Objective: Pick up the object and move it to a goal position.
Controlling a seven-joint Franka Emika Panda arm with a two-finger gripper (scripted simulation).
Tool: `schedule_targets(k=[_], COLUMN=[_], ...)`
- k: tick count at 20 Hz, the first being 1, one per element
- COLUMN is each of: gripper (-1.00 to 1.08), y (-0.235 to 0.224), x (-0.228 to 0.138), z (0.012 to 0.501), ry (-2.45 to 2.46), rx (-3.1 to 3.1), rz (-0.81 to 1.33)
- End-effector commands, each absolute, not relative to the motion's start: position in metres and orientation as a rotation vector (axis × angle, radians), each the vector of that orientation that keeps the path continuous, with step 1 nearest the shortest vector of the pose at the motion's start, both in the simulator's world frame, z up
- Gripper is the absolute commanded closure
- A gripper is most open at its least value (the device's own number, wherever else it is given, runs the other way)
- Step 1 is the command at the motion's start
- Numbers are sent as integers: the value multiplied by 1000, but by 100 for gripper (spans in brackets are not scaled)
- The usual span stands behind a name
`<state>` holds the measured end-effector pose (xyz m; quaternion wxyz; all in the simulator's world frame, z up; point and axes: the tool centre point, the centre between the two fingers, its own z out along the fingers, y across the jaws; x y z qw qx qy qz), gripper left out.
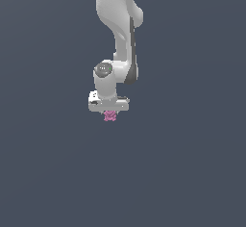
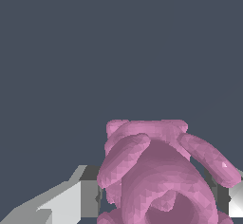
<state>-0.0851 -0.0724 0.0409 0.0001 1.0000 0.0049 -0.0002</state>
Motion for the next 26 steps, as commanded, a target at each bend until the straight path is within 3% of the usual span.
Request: schedule_targets(k=[1,15,26], gripper=[108,108,108], y=[-72,-76,-106], x=[-85,-81,-42], z=[40,45,81], ry=[16,16,16], rx=[3141,3141,3141], rz=[0,1,1])
